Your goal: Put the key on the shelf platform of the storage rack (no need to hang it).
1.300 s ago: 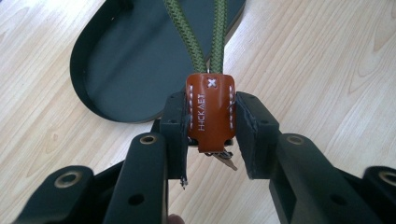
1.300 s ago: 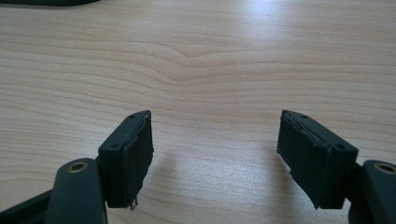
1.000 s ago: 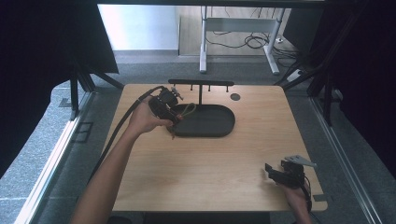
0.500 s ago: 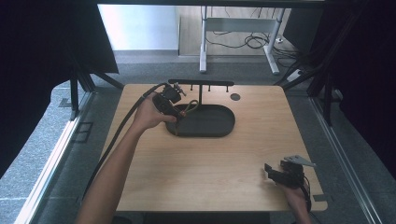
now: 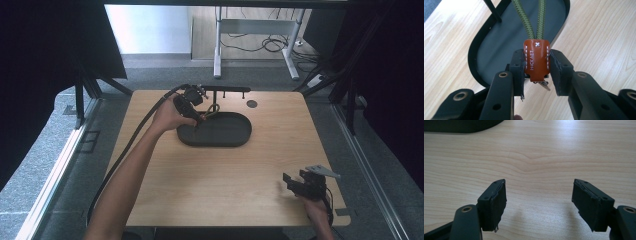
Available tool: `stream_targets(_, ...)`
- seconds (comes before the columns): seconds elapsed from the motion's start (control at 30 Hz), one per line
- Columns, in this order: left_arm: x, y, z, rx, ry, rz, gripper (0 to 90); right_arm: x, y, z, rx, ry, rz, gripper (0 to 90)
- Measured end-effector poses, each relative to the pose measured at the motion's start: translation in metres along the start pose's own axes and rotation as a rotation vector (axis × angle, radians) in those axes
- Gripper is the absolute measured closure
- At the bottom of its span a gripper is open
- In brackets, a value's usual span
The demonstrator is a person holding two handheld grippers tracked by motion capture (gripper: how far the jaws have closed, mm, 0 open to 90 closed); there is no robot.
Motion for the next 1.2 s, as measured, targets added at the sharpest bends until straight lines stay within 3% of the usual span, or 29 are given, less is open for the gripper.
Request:
stream_targets(0.6,-0.031,-0.001,0.016,0.005,-0.011,-0.007,66.8,-0.005,0.003,0.002,-0.016,-0.012,-0.007,28.4)
stream_targets(0.77,-0.03,0.0,0.028,0.0,0.018,-0.003,66.8,-0.005,0.002,0.002,-0.014,-0.011,-0.004,28.5)
stream_targets(1.2,-0.029,0.005,0.042,0.0,0.017,-0.013,66.5,-0.003,0.002,0.006,-0.013,0.006,-0.013,28.6)
Point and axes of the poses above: each handheld gripper's, and its own axes: z roughly forward along the jaws, x roughly out of its underside, y roughly to its left, the point moved 5 cm from there along z, roughly forward along the jaws, and after that the axes turned 2 degrees about x, right-handed, at the moved point
